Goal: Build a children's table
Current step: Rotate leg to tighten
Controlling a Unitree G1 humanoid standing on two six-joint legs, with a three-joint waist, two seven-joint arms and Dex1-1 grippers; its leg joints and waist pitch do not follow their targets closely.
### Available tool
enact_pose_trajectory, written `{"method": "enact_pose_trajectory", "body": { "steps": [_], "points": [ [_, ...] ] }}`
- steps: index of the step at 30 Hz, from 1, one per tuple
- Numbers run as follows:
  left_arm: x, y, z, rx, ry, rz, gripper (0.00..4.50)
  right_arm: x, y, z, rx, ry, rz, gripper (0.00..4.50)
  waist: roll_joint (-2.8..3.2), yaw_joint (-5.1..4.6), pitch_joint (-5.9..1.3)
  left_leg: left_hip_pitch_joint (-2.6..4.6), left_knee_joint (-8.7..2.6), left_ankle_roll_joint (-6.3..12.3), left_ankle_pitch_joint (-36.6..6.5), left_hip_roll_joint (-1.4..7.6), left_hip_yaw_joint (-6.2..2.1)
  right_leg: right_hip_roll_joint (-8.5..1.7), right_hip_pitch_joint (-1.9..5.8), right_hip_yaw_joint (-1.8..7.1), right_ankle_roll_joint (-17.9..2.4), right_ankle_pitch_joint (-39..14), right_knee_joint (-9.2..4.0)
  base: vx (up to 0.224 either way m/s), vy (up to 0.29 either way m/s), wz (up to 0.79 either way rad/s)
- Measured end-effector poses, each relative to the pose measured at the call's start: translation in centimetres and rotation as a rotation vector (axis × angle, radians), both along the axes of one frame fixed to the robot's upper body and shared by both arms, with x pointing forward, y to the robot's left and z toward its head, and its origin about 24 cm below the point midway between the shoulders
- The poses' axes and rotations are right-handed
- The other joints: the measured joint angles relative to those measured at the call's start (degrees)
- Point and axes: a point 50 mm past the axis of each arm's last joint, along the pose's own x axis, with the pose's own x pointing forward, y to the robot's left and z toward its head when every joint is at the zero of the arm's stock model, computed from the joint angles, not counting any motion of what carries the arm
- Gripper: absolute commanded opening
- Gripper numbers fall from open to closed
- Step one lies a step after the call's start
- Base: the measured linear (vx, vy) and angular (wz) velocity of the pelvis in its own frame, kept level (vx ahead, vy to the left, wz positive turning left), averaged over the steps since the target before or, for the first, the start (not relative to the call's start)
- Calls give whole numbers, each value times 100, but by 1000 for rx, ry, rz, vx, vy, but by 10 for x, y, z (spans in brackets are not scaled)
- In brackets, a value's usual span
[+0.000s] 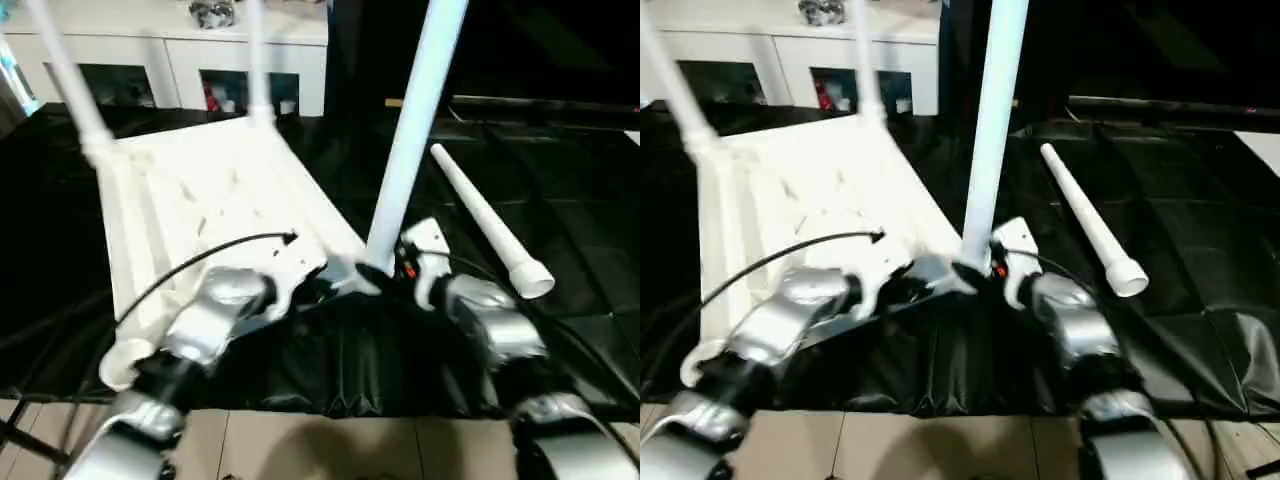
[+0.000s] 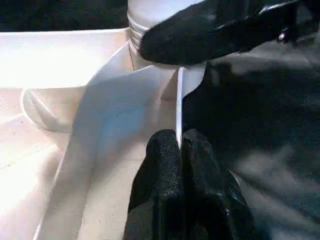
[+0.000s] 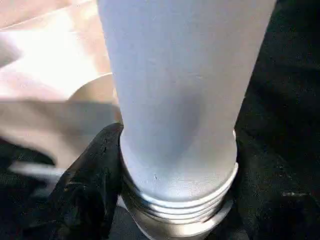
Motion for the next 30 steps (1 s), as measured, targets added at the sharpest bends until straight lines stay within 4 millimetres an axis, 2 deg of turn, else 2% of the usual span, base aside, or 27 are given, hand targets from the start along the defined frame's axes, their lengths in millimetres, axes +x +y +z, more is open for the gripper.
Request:
{"method": "enact_pose_trajectory", "body": {
  "steps": [2, 3, 4, 7, 16, 24, 30],
  "points": [
    [1, -3, 1, -3, -6, 21, 0, 3, 4, 0, 3, -12, -37, 274, 4, 0, -2, -2, -15, 0, -1, 0, 1, 0, -6, -1, -5, 3, 0, 0, 0, 0],
    [1, -3, 1, -3, -7, 24, 0, 4, 4, 1, 6, -13, -41, 330, 5, 4, -3, -2, -22, -1, -2, 0, 1, 0, -8, -3, -10, 6, 1, 0, 0, 0],
    [1, -3, 1, -3, -8, 25, 0, 4, 5, 1, 8, -16, -42, 344, 7, 8, -4, -1, -28, -1, -1, 0, 1, 1, -8, -5, -24, 14, 3, 0, 0, 0],
    [1, -3, 1, -5, -8, 26, 0, 5, 6, 2, 20, -16, -32, 353, 10, 15, -5, -2, -46, 0, -1, 0, 1, 2, -10, -6, -28, 14, 3, 0, 0, 0],
    [-5, 8, 2, -11, 7, -71, 0, 2, -6, 5, -14, -35, 115, 353, 33, 30, 3, -1, -43, 0, -1, -1, 1, 1, -10, -5, -30, 15, 1, 0, 0, 0],
    [-15, 23, 1, -19, 60, -238, 0, -25, -30, 5, -61, -18, 437, 353, 37, 177, 3, 0, -34, 1, 0, -1, 4, -1, 3, 2, -19, 9, 0, 0, 0, 0],
    [-21, 31, 0, -20, 88, -317, 0, -38, -39, 8, -68, 20, 567, 353, 37, 189, 3, 0, -25, 2, 1, 0, 4, -1, 9, 4, 3, -4, 0, 0, 0, 0]
  ]
}}
